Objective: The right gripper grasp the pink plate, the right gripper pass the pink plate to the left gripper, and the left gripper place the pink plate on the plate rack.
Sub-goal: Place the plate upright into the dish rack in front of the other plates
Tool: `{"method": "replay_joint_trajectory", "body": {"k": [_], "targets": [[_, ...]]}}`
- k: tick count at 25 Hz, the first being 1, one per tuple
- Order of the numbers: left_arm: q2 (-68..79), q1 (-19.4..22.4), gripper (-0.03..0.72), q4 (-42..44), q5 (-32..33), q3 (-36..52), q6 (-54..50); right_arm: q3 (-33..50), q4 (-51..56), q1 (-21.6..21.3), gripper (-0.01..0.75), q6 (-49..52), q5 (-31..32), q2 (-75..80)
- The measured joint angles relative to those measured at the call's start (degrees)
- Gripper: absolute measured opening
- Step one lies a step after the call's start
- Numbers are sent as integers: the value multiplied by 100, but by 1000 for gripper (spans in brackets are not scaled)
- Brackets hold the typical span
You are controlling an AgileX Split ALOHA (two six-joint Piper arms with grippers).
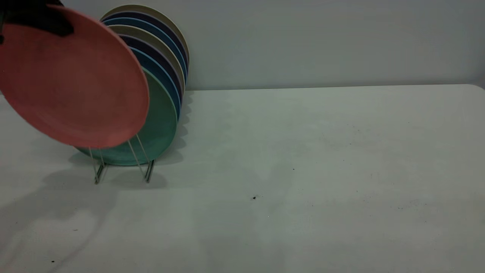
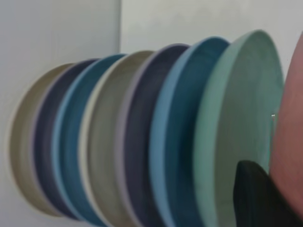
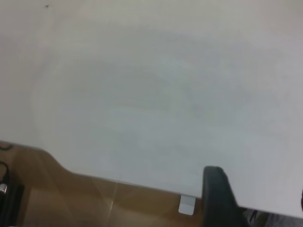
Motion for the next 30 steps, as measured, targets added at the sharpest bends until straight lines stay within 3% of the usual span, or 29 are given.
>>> {"method": "replay_joint_trajectory", "body": {"k": [13,30], "targets": [[-469,0,89,13,-18,0,0,0,-6,0,418,17,-10,0],[-28,0,89,37,-359,0,0,0,-11,0,417,17,-11,0]]}}
